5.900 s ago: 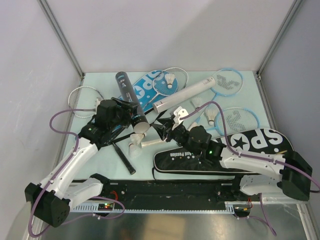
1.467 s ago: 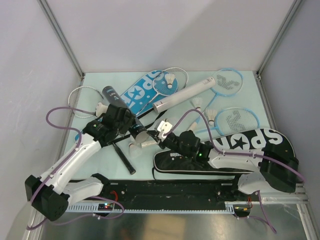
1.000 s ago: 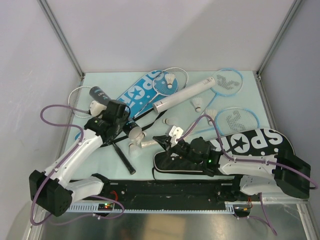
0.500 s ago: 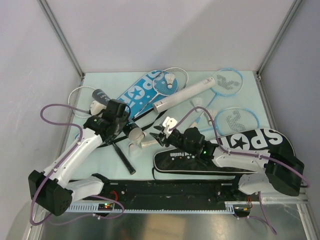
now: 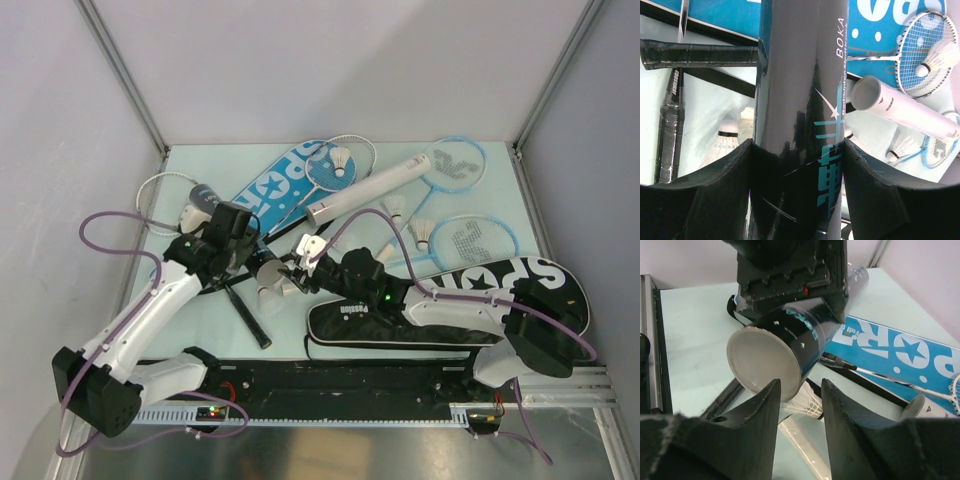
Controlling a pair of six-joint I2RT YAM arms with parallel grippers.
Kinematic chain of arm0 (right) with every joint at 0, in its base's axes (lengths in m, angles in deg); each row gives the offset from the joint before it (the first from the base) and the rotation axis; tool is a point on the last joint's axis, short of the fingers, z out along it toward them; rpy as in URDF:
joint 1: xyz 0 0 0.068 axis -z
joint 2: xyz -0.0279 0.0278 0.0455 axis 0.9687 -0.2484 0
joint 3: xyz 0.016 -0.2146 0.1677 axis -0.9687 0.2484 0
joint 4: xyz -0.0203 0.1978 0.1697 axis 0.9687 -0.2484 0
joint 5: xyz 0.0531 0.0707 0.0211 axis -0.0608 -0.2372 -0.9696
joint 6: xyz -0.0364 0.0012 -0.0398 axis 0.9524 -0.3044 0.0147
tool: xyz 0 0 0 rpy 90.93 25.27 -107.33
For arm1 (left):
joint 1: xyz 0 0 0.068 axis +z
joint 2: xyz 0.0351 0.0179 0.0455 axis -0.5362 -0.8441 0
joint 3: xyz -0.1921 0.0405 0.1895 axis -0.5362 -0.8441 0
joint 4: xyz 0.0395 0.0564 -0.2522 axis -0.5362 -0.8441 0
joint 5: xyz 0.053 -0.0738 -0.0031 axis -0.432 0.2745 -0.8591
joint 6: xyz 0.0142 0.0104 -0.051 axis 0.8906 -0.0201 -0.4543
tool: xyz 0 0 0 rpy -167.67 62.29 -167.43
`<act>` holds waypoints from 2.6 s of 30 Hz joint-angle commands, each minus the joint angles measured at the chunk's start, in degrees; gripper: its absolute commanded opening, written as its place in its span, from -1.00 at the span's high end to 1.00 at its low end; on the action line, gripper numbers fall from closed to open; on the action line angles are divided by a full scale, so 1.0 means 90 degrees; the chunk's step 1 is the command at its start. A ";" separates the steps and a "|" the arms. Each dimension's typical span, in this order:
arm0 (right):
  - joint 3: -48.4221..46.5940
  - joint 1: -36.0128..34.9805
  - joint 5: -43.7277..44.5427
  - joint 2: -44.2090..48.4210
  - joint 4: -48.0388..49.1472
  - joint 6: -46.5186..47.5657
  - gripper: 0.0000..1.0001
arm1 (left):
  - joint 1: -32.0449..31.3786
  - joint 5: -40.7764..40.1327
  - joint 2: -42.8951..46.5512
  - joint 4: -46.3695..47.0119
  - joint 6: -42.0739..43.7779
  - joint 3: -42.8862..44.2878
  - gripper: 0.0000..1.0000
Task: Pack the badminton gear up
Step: Open the lid of the shuttle tube, then place the lid at the center of the board.
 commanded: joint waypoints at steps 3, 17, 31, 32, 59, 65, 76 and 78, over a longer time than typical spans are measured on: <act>-0.0440 0.0019 -0.0004 -0.0272 0.0153 0.0055 0.20 | -0.0073 -0.0146 0.0434 0.0142 -0.0120 0.0291 0.83; -0.0621 0.0037 0.1576 -0.0635 0.0580 -0.0273 1.00 | -0.0171 -0.0590 0.0759 0.0142 -0.0162 0.0166 0.81; 0.0321 -0.0378 0.2601 -0.0492 0.1587 -0.0839 1.00 | -0.0009 -0.1947 0.0497 0.0151 -0.0346 0.0117 1.00; 0.0352 -0.0412 0.2701 -0.0496 0.1637 -0.0885 1.00 | -0.0007 -0.2009 0.0471 0.0148 -0.0353 0.0105 1.00; 0.1270 -0.0786 0.3968 0.0262 0.1373 -0.1625 1.00 | 0.0112 -0.2630 -0.0460 0.0146 -0.0216 0.0372 1.00; 0.0815 0.0356 0.3919 0.1032 -0.2044 -0.3988 1.00 | 0.0112 -0.2342 -0.0297 0.0149 0.0412 0.0512 0.99; 0.1114 0.2823 0.3257 0.1983 -0.6908 -0.7004 1.00 | 0.0158 -0.1628 0.0312 0.0223 0.2601 0.0699 1.00; 0.1164 0.3122 0.3276 0.1984 -0.7196 -0.7257 1.00 | 0.0204 -0.1576 0.0485 0.0375 0.2977 0.0604 0.97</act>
